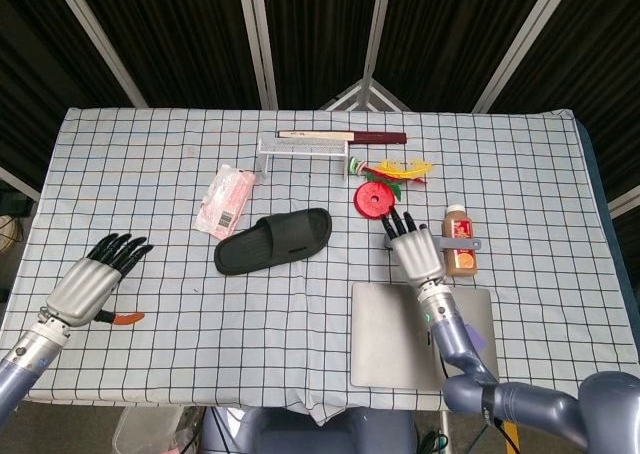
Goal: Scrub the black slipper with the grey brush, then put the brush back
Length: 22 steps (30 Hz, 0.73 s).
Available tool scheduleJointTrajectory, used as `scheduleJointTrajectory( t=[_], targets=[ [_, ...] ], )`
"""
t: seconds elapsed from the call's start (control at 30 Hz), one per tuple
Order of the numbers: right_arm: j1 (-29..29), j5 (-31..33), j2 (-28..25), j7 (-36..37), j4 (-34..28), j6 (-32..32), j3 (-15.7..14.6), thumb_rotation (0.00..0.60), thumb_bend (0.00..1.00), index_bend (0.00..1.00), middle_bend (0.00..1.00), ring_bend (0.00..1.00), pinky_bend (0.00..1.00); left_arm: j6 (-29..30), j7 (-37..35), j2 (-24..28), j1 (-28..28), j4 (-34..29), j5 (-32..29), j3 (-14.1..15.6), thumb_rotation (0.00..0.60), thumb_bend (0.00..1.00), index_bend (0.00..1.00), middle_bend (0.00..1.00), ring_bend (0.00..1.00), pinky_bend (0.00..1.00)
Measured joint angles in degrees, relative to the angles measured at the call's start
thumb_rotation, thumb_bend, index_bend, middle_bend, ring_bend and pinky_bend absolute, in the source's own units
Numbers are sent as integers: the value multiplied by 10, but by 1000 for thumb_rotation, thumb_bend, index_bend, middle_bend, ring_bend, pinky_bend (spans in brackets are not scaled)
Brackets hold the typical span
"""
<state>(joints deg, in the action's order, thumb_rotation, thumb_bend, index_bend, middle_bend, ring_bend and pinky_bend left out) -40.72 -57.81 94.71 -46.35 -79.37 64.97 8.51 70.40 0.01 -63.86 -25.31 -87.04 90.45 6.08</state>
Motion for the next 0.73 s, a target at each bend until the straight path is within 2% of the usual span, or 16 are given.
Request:
scheduleJointTrajectory(
  t=[0.13,0.2,0.27,0.4,0.5,0.6,0.73],
  targets=[
    [17,-15,-42,-19,-79,33,-13,600,452,0,0,9,289,33,0,3,22,-9,3,2,421,94,0,20,0,7],
    [32,-26,-69,-25,-123,58,-21,600,433,0,0,0,197,53,4,4,35,-15,2,2,449,76,0,7,0,7],
    [52,-43,-99,-24,-168,89,-33,600,412,0,0,0,144,82,11,5,55,-23,-2,1,501,62,0,0,0,7],
    [107,-107,-158,11,-243,163,-66,600,390,0,0,0,96,141,26,5,108,-46,-34,-2,522,46,0,0,0,7],
    [163,-175,-196,71,-263,232,-107,600,385,0,0,0,80,176,45,3,149,-60,-76,-6,529,39,0,0,0,7],
    [227,-228,-222,148,-257,301,-150,600,382,0,0,0,40,192,66,-2,177,-70,-109,-7,528,37,0,0,0,6],
    [306,-273,-244,248,-220,383,-191,600,381,0,0,0,0,213,84,-8,188,-72,-95,-8,528,38,0,0,0,6]
  ],
)
